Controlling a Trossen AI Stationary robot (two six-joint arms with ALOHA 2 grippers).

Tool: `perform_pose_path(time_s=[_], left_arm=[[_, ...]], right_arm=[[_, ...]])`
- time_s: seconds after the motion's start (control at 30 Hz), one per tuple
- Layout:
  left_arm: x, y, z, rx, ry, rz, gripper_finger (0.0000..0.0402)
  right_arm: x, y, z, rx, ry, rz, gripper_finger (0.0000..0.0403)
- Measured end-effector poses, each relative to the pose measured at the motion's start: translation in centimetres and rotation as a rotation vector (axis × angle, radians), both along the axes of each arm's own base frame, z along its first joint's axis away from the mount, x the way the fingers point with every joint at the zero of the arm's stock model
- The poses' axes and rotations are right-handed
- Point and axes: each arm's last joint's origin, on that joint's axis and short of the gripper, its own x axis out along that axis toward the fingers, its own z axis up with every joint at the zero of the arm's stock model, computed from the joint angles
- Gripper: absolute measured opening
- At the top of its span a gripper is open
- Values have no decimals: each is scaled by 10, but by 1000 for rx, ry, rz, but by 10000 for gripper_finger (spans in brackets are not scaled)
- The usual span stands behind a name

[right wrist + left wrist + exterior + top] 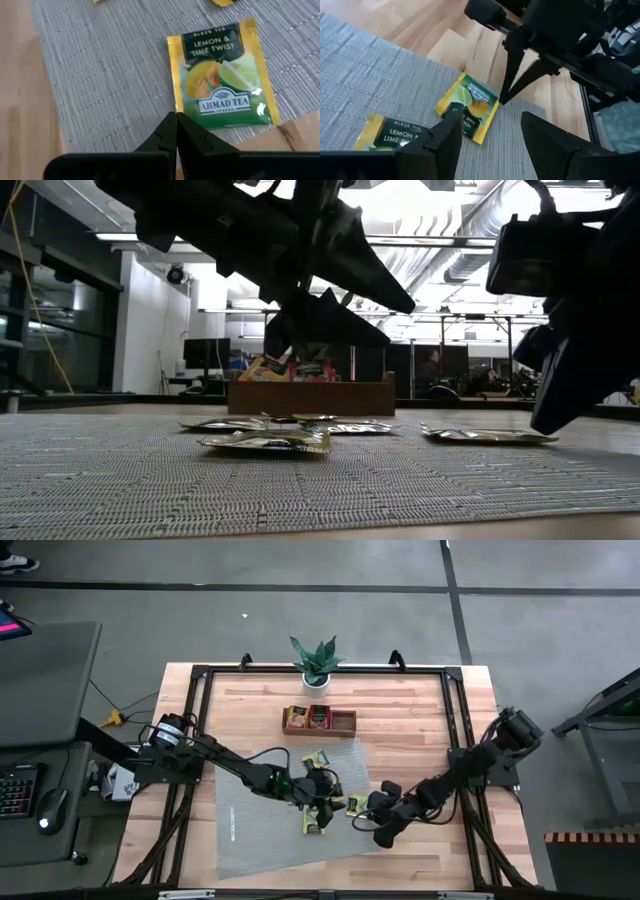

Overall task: Pick & Place Tea
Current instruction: Put the yellow tea bag into the right section of the wooden organizer

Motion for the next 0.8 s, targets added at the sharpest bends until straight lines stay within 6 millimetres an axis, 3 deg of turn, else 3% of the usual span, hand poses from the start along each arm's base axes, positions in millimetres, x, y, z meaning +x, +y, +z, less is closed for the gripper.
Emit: perform_pose_path(time_s=[0.8], left_arm=[[-2,0,-4,-48,53,22,199]], right_arm=[[7,-16,-2,-63,29,48,0]])
